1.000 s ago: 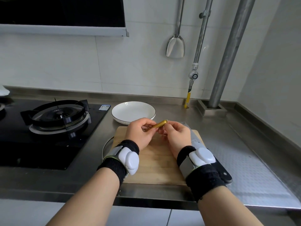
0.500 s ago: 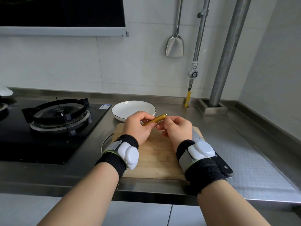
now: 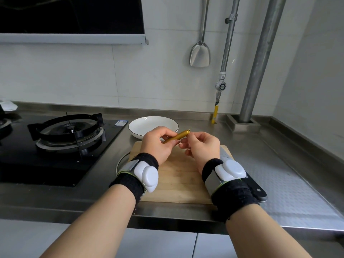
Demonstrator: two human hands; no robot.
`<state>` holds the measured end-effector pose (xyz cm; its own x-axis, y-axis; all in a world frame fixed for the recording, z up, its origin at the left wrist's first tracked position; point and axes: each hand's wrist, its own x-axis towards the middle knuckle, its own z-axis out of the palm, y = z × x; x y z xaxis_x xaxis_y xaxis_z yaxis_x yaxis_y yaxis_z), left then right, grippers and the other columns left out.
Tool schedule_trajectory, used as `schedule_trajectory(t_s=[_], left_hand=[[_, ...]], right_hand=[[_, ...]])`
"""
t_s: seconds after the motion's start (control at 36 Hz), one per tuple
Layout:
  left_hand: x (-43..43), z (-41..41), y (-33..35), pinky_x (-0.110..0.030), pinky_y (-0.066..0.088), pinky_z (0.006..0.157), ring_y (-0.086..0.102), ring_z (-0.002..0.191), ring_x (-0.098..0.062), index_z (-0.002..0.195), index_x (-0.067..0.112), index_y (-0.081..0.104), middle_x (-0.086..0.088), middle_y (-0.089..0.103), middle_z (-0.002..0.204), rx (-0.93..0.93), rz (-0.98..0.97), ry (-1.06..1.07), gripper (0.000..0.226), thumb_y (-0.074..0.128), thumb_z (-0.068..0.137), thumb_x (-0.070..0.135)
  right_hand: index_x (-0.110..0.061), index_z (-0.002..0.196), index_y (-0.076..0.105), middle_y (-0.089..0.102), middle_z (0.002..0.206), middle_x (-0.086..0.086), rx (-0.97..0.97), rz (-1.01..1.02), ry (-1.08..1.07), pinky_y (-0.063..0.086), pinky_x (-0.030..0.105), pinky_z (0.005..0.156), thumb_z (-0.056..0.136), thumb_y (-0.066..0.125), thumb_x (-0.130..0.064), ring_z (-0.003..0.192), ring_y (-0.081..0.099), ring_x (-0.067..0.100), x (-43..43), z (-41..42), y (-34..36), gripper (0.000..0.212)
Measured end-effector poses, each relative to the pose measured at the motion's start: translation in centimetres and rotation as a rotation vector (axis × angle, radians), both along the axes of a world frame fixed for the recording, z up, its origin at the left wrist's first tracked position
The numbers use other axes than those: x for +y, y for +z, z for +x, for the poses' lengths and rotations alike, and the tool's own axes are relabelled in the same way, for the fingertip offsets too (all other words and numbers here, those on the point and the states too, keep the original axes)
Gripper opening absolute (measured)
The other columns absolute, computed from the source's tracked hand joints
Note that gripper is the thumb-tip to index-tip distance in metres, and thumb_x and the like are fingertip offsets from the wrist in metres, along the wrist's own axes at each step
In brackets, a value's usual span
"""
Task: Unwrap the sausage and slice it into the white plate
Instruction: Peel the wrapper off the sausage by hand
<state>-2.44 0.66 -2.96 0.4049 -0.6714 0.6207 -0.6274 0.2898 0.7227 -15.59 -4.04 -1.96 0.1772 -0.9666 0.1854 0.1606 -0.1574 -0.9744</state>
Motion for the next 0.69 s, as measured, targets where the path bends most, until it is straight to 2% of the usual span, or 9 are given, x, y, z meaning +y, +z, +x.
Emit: schedule_trajectory(t_s=[0.19,0.39,0.5,0.61,0.69], left_hand=[[-0.28,0.07,-0.10,-0.015,0.047,0.065,0.059,0.072,-0.001,0.076,0.036,0.070,0.019,0.067,0.080,0.005,-0.007,-0.001,0.022,0.083,0.069,0.020],[-0.04,-0.06,0.06,-0.008,0.044,0.065,0.060,0.077,-0.001,0.074,0.036,0.069,0.019,0.067,0.081,0.009,-0.017,-0.007,0.022,0.083,0.068,0.019],[0.07,-0.11,0.16,-0.009,0.046,0.066,0.061,0.076,-0.001,0.075,0.034,0.071,0.015,0.069,0.078,0.039,-0.014,-0.018,0.021,0.083,0.069,0.018],[0.13,-0.17,0.16,-0.015,0.051,0.068,0.063,0.073,-0.004,0.075,0.032,0.072,0.015,0.071,0.075,0.104,0.002,-0.055,0.018,0.081,0.071,0.017],[0.29,-0.24,0.35,-0.021,0.055,0.069,0.066,0.072,-0.011,0.081,0.021,0.074,0.004,0.073,0.078,0.174,0.008,-0.123,0.014,0.080,0.075,0.011]], right_hand=[[-0.003,0.082,0.066,0.073,0.065,0.008,0.038,-0.029,-0.032,0.050,0.024,0.045,0.085,0.052,-0.004,0.058,0.072,0.022,-0.15,0.07,-0.12,0.015],[-0.004,0.076,0.064,0.071,0.058,0.009,0.050,-0.048,-0.064,0.049,0.024,0.045,0.080,0.055,-0.007,0.048,0.065,0.019,-0.38,-0.01,-0.29,0.010],[-0.006,0.075,0.064,0.071,0.059,0.009,0.050,-0.038,-0.059,0.049,0.024,0.046,0.078,0.056,-0.010,0.048,0.064,0.017,-0.55,-0.06,-0.31,0.009],[-0.007,0.076,0.064,0.071,0.060,0.009,-0.001,0.043,-0.012,0.047,0.023,0.045,0.082,0.057,-0.010,0.045,0.058,0.015,-0.61,-0.26,0.00,0.010],[-0.008,0.074,0.062,0.068,0.060,0.010,-0.123,0.159,0.081,0.045,0.023,0.044,0.085,0.057,-0.007,0.045,0.054,0.015,-0.44,-0.36,0.44,0.012]])
